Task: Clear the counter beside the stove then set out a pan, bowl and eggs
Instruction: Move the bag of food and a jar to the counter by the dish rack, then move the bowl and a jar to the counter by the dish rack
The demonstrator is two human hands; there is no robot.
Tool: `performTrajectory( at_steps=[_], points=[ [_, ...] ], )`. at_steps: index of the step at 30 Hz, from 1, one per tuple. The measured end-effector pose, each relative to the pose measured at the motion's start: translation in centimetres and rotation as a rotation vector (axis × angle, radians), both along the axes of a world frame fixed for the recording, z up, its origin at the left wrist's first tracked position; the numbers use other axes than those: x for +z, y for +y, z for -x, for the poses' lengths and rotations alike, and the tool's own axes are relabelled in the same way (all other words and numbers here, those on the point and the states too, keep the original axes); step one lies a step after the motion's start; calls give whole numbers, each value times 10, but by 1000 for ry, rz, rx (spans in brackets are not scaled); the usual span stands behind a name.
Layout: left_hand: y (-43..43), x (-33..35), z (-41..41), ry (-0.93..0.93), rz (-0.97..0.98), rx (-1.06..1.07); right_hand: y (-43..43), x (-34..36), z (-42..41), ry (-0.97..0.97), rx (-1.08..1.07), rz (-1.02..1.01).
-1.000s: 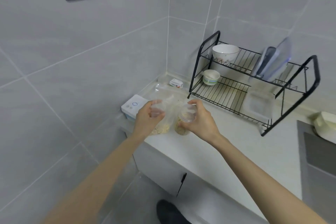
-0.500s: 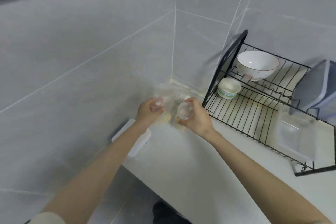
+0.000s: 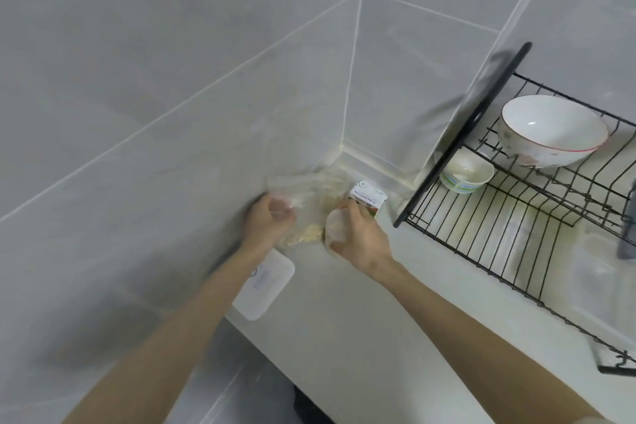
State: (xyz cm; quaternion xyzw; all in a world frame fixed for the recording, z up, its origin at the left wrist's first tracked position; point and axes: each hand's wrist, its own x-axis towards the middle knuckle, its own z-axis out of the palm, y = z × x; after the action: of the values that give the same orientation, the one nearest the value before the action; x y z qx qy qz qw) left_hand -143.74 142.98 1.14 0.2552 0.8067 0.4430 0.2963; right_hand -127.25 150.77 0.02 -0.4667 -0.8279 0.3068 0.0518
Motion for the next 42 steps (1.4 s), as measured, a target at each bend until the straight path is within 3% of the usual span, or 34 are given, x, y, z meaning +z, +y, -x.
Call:
performTrajectory(
  at_steps=[9,19,25,30,42],
  points=[
    [-23,19,-8,-59,-55,52,-13,20,-13,-6,56,-207],
    [-103,64,-43,257,-265,-48,-85,67,-60,149,7,-359],
    [-169,92,-99,200,-390,-136,-171,90,-113,158,-44,-336],
    [-220,99,-154,104,-432,-275,-239,102,-168,178,-172,-310],
    [-265,110,-335,142,-372,-863,-365,117,-363,152,-641,-362]
  ],
)
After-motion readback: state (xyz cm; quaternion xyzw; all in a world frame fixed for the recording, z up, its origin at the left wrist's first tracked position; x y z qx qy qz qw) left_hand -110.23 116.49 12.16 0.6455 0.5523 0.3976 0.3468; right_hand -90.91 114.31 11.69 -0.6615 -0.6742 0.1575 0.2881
